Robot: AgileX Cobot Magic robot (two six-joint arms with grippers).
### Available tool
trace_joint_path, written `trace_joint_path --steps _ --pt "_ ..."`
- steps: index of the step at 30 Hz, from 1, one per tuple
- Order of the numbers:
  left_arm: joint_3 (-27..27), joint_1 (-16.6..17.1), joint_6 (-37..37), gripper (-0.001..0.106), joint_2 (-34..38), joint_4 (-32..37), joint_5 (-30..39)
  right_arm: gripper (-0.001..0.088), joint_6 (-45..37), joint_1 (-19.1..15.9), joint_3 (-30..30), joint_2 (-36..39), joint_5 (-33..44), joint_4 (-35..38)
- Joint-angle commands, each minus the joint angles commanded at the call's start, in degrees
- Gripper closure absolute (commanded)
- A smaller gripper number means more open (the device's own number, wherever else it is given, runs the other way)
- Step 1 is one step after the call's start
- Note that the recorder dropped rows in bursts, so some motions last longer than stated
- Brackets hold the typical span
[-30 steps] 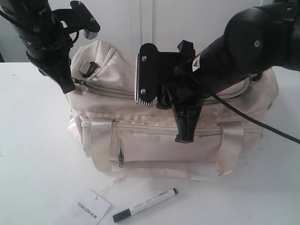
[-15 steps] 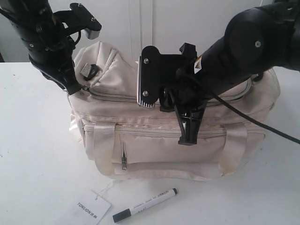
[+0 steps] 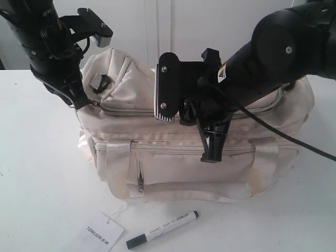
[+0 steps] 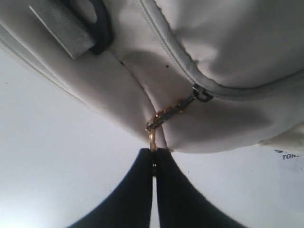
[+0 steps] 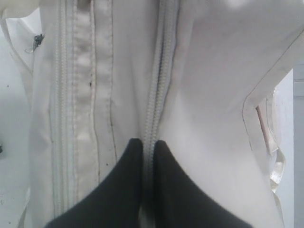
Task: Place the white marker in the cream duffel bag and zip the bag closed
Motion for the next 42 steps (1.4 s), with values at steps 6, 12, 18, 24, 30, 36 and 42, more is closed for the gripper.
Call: trace_joint_path --steps 6,12,18,24,30,36,42 --pt "-0.1 0.0 1.4 0.051 -0.7 0.0 0.7 0.0819 0.0 0.0 0.0 0.0 0.0 0.0" --pt "-0.1 0.0 6.3 0.046 -3.2 0.0 2.4 0.0649 0.0 0.0 0.0 0.0 0.1 0.2" --pt "-0.1 0.0 15.6 0.046 -4.9 -5.0 3.9 0.0463 2.0 0.0 0.0 0.0 0.1 0.8" --pt "-0.1 0.0 26.1 0.046 -4.9 -12.2 3.4 0.038 9.3 0.0 0.0 -1.7 0.0 0.8" --pt "-0.1 0.0 35.3 0.046 -4.9 -14.2 -0.6 0.038 20.7 0.0 0.0 -7.8 1.4 0.8" --pt "0.0 0.0 49.8 0.046 -1.9 -20.5 -2.3 0.038 24.4 0.0 0.0 -12.1 11.5 0.7" --pt "0.0 0.0 52.9 0.046 1.8 -22.4 -8.4 0.038 24.4 0.0 0.0 -12.5 14.3 0.7"
